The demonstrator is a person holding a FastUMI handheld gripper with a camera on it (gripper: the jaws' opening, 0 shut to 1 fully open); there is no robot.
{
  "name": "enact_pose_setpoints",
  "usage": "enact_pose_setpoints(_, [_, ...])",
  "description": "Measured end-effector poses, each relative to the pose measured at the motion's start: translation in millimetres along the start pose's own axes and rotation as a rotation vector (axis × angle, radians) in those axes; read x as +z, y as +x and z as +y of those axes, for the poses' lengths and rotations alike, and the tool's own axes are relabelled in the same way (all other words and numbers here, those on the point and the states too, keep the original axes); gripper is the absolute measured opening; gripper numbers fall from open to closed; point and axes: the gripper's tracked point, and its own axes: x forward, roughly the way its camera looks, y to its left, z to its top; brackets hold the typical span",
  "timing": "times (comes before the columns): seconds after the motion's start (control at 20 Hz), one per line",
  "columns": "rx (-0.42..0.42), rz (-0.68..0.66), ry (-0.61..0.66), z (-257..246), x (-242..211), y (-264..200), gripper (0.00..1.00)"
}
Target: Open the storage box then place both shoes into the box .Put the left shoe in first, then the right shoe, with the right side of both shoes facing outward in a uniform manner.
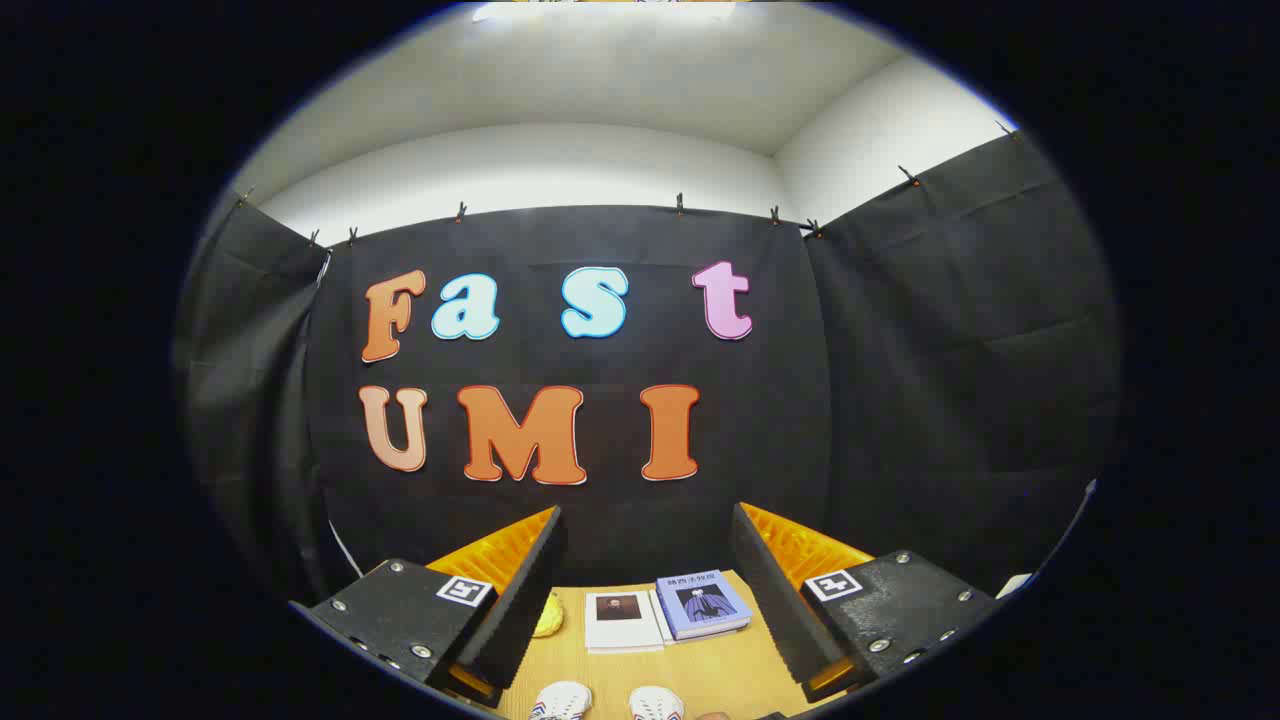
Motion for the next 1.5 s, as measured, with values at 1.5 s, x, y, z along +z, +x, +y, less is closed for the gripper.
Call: enact_pose_setpoints(1.5, [0.073,0.153,-0.15,37.3,-104.1,14.5,0.98])
